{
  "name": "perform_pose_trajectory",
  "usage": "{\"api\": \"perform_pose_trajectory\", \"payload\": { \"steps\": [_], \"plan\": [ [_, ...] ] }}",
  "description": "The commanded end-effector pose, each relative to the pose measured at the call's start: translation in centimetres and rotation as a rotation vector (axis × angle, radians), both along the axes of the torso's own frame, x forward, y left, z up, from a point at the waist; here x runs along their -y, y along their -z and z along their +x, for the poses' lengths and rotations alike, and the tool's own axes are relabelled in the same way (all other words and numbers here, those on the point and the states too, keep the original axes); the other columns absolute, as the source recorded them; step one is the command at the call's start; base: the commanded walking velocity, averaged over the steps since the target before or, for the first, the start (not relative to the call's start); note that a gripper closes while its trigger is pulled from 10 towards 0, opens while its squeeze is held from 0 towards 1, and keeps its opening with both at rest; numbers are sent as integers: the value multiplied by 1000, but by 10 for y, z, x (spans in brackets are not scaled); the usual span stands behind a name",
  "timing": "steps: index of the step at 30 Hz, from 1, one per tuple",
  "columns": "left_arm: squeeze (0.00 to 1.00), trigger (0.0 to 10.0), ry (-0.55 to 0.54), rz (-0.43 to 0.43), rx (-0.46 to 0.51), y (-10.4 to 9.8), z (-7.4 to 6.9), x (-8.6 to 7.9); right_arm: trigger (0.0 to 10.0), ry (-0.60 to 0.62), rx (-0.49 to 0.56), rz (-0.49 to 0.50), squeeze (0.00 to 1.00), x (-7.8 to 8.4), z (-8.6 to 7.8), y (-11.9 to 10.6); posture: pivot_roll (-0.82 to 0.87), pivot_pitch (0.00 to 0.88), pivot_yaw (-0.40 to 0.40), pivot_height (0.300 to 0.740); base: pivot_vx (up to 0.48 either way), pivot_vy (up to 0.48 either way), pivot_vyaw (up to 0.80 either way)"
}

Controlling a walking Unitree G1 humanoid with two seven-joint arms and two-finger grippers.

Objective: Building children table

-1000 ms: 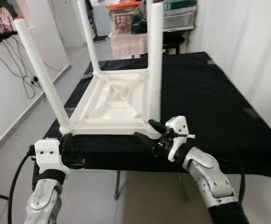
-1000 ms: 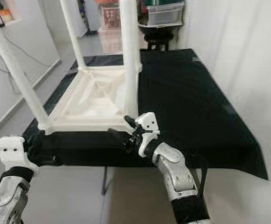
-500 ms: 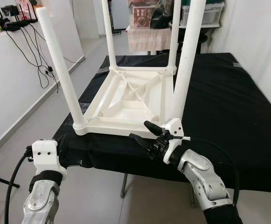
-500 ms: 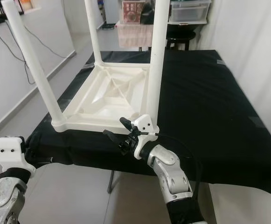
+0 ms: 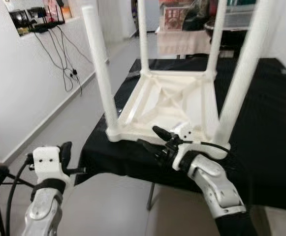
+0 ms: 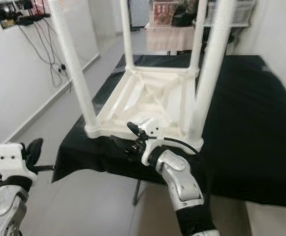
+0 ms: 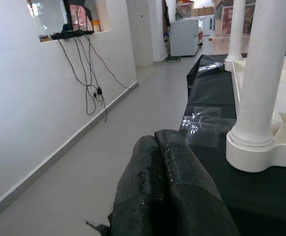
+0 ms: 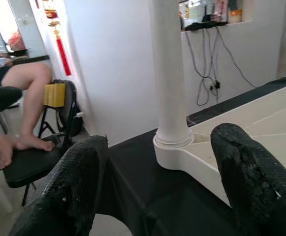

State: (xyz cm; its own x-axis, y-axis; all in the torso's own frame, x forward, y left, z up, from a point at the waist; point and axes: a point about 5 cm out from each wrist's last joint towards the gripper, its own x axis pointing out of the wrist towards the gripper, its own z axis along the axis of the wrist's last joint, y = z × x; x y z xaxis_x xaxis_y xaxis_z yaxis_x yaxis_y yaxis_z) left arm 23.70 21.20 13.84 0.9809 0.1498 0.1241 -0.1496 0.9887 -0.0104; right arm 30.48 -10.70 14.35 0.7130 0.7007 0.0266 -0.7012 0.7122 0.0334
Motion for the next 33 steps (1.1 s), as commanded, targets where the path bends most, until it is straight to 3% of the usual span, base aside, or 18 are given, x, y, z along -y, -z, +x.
{"api": "perform_pose_trajectory", "payload": {
  "steps": [1,8,18,33],
  "plan": [
    [0,10000,4,3,-5,1,0,-1,10000,2,-11,8,0,0,1,0,-51,0,55,740,0,0,0],
    [0,10000,10,4,-4,1,1,0,10000,8,-17,2,0,0,2,0,-50,0,55,740,0,0,0],
    [0,10000,18,4,-10,1,1,0,10000,15,-35,15,0,1,3,1,-51,0,57,740,0,0,-800],
    [0,10000,22,20,-4,0,3,-2,10000,7,-57,17,0,0,2,4,-54,0,62,740,0,0,-53]
  ]
}}
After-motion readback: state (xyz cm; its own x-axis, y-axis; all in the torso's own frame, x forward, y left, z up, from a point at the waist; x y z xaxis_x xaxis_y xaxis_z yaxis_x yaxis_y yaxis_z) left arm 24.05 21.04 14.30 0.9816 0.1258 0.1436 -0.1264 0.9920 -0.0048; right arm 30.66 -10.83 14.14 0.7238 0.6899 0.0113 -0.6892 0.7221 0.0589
